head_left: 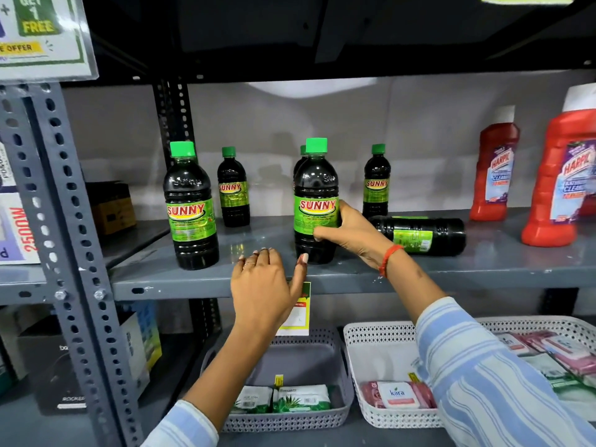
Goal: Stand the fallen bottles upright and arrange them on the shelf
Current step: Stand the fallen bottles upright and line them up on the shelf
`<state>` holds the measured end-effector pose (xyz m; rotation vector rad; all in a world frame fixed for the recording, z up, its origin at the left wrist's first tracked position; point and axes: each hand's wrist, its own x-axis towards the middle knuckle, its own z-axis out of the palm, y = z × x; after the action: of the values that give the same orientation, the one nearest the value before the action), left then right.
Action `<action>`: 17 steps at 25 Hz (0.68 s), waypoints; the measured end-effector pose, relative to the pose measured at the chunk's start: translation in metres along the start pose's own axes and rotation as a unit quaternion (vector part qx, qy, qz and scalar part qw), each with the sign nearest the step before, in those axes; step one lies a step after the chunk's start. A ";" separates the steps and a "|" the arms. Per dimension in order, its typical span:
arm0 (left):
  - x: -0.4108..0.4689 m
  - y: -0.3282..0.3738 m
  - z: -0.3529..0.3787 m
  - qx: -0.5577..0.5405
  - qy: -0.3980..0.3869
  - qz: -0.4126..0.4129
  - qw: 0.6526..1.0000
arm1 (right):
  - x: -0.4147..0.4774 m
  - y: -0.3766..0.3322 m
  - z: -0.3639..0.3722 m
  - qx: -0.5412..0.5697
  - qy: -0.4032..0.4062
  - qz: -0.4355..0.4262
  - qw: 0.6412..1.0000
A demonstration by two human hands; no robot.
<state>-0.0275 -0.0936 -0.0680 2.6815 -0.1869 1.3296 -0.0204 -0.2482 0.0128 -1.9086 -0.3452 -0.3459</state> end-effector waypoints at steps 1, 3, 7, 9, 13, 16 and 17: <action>-0.001 0.004 0.004 -0.007 0.019 -0.010 1.000 | -0.001 -0.001 -0.001 -0.002 -0.007 -0.001 1.000; -0.004 0.014 0.008 -0.027 0.043 -0.014 0.999 | -0.006 -0.004 -0.006 -0.002 -0.015 -0.002 1.000; -0.005 0.051 0.007 -0.044 0.075 0.007 0.996 | -0.011 -0.003 -0.034 -0.022 0.084 -0.059 0.994; -0.005 0.066 0.009 -0.038 0.082 0.020 0.996 | -0.012 0.002 -0.054 -0.103 0.149 -0.107 0.978; -0.010 0.092 0.015 -0.023 0.091 0.094 0.991 | -0.009 0.021 -0.098 -0.384 0.095 -0.091 0.914; -0.010 0.110 0.017 -0.038 0.075 0.126 0.988 | -0.008 0.027 -0.118 -0.533 -0.013 -0.014 0.846; -0.010 0.114 0.018 -0.044 0.068 0.131 0.988 | -0.008 0.027 -0.122 -0.548 -0.035 0.005 0.836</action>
<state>-0.0392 -0.2081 -0.0785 2.5494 -0.5860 1.5304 -0.0263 -0.3720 0.0290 -3.0601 -0.1776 -0.5308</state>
